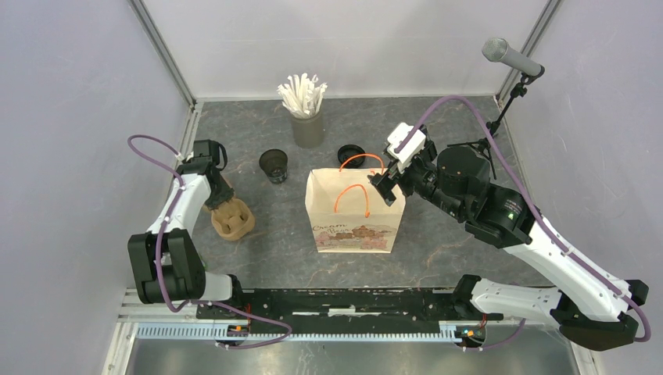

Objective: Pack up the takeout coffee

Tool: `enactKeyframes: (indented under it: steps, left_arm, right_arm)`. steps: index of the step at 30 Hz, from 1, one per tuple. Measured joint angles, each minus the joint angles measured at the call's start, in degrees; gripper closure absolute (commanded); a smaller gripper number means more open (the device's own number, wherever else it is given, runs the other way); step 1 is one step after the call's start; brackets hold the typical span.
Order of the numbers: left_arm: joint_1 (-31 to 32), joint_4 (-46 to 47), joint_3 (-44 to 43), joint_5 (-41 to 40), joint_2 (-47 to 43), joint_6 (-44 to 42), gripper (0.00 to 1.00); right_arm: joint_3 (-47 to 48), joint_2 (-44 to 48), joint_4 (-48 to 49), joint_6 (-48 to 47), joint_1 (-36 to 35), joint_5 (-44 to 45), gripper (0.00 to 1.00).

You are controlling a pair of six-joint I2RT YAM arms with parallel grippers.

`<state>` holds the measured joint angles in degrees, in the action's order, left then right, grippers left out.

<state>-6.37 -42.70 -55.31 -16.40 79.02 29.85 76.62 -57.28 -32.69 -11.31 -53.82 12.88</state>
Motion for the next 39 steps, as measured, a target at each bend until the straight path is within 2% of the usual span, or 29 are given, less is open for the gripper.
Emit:
enactKeyframes:
  steps: [16, 26, 29, 34, 39]
  left_arm:
    - [-0.02, -5.88, -2.47, 1.36, -2.86, -0.66, 0.71]
    - [-0.02, -5.88, -2.69, 3.06, -3.43, -0.63, 0.68]
    - [-0.02, -6.56, -2.71, 3.06, -3.41, -0.66, 0.61]
    - [-0.04, -8.48, -3.43, 3.69, -2.08, -0.63, 0.64]
    - [-0.04, -8.52, -3.58, 5.29, -1.75, -0.63, 0.62]
  right_arm:
    - [0.00, -0.20, 0.09, -0.55, 0.00, -1.46, 0.02]
    - [-0.09, -0.22, 0.44, -0.52, 0.00, -2.82, 0.02]
    - [-0.46, 0.35, 0.92, -0.57, 0.00, -2.95, 0.02]
    - [-0.57, 0.70, 1.81, -0.59, 0.00, -2.97, 0.02]
    - [-0.61, 0.70, 2.27, -0.55, 0.00, -3.02, 0.02]
